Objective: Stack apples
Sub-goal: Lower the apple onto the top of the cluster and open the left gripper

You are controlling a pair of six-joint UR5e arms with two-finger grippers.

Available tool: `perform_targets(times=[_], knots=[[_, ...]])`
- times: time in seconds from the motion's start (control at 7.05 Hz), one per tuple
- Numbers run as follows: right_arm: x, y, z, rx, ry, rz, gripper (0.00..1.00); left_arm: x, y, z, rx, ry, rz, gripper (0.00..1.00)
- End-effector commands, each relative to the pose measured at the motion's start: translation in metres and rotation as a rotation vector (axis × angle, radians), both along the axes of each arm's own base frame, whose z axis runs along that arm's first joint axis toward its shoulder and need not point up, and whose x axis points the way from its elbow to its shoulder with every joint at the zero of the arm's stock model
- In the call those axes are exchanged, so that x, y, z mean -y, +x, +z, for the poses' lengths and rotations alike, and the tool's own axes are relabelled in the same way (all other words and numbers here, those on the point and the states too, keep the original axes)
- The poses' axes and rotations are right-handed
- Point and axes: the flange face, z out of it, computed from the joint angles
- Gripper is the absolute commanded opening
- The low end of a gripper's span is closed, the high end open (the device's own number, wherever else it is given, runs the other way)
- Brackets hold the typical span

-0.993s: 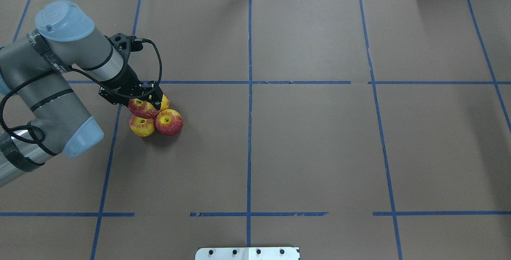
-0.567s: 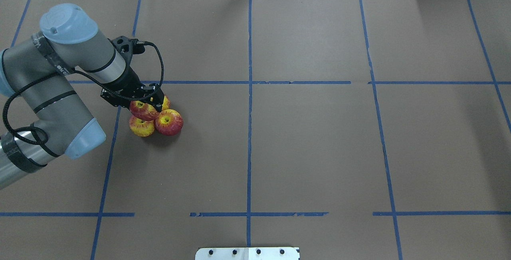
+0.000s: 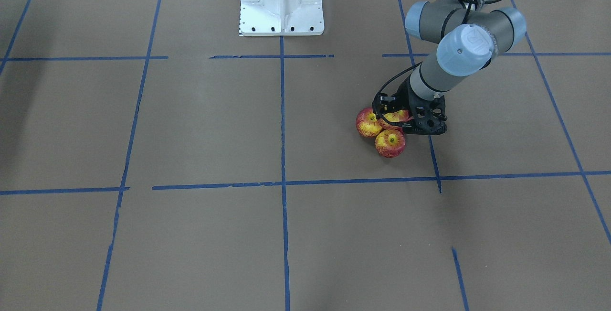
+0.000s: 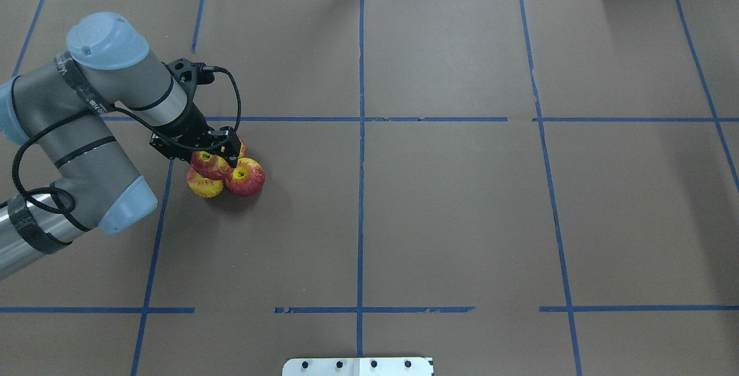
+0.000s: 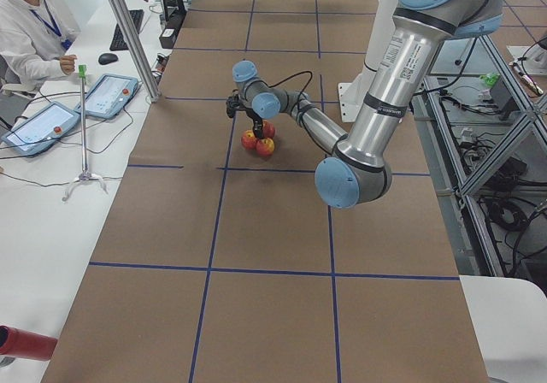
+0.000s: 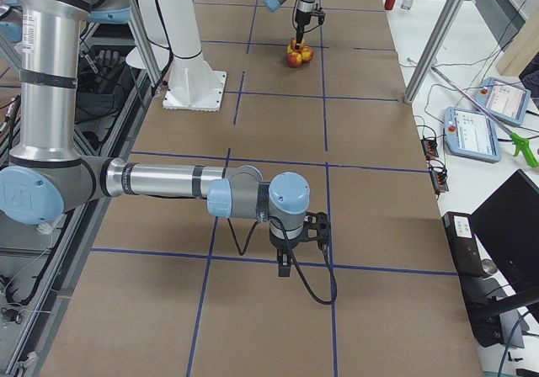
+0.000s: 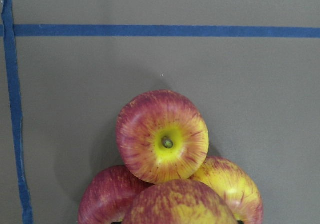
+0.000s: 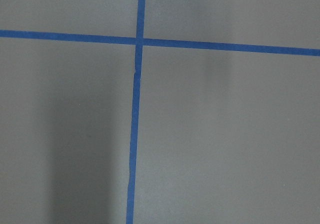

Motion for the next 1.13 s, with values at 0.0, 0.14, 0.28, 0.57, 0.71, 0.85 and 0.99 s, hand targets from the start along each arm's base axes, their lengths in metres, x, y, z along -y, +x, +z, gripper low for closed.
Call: perform_targets(times=[0.0, 0.14, 0.28, 0.57, 0.71, 0.85, 0.99], knots=[[0.0000, 0.0000, 0.0000, 0.000, 0.000, 0.000, 1.00, -0.0010, 0.0016, -0.0005, -0.001, 0.001, 0.003, 0.00], [0.0000, 0.0000, 0.0000, 0.000, 0.000, 0.000, 1.00, -0.0010, 0.0016, -0.0005, -0.001, 0.001, 0.003, 0.00], [0.0000, 0.0000, 0.0000, 0.000, 0.000, 0.000, 1.00, -0.0014, 0.0025, -0.0014, -0.002, 0.003, 0.005, 0.00], [0.0000, 0.0000, 0.0000, 0.000, 0.000, 0.000, 1.00, 0.0005, 0.0022, -0.0016, 0.007, 0.018, -0.007, 0.00], [0.0000, 0.0000, 0.0000, 0.000, 0.000, 0.000, 1.00, 0.0055, 0.0023, -0.0062, 0.024, 0.048, -0.036, 0.00], [0.0000, 0.0000, 0.0000, 0.000, 0.000, 0.000, 1.00, 0.0056, 0.0023, -0.0064, 0.023, 0.049, -0.037, 0.00], [0.0000, 0.0000, 0.0000, 0.000, 0.000, 0.000, 1.00, 0.0057, 0.0022, -0.0063, 0.024, 0.050, -0.038, 0.00]])
